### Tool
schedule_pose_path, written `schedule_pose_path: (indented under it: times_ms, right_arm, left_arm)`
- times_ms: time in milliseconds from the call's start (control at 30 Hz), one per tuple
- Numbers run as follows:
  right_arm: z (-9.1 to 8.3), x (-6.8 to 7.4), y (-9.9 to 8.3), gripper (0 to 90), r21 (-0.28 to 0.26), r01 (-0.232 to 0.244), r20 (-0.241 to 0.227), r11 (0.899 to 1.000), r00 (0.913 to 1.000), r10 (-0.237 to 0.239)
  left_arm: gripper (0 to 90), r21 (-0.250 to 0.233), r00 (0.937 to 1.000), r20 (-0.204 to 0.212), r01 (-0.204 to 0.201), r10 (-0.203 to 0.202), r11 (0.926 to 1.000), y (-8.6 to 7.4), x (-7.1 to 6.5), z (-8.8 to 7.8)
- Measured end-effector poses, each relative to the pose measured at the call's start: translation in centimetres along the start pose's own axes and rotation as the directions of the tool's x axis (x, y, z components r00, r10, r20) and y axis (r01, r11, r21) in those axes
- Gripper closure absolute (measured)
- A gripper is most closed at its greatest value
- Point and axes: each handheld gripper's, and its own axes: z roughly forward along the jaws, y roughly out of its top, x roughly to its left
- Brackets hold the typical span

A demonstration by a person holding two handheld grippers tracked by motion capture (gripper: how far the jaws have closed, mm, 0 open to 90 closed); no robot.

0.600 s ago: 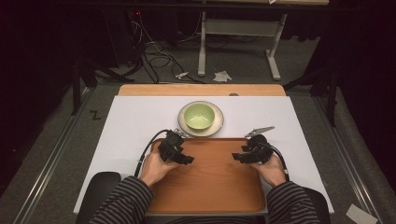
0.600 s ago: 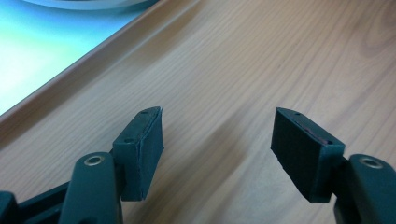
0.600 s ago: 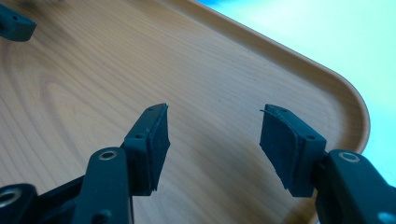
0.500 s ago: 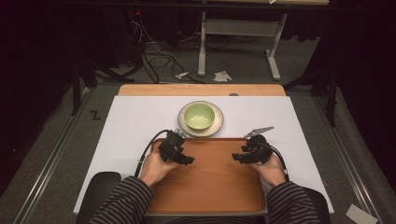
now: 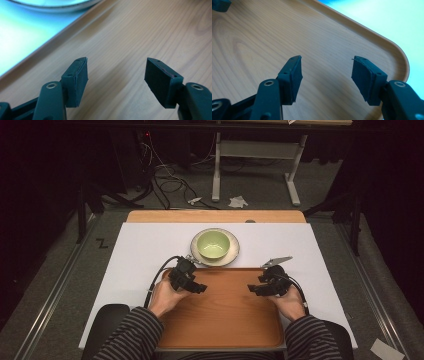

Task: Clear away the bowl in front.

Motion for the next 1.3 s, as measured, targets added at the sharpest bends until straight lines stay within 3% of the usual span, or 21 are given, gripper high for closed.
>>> schedule_pose_path:
  times_ms: [267,667,767,1300]
  right_arm:
    - [-0.1,0.2,0.0,42.7,-0.005,0.019,-0.012,1.0,0.9997,-0.019]
    - [0.1,0.5,0.0,42.4,0.008,0.028,-0.016,1.0,0.9995,-0.028]
    - [0.1,0.6,0.0,42.4,0.011,0.048,-0.013,0.999,0.9988,-0.047]
    - [0.2,0.8,0.0,42.3,0.013,0.058,-0.011,0.998,0.9983,-0.058]
  left_arm:
    - [35.3,-0.007,0.999,-0.028,-0.035,0.035,0.9994,1.0,-0.6,0.1]
    - [36.4,-0.038,0.999,-0.025,-0.038,0.037,0.9985,3.5,-1.5,0.2]
    - [36.5,-0.038,0.9987,-0.031,-0.041,0.04,0.9984,3.9,-1.5,0.2]
    - [36.7,-0.052,0.9971,-0.073,-0.026,0.022,0.9983,6.2,-0.8,0.7]
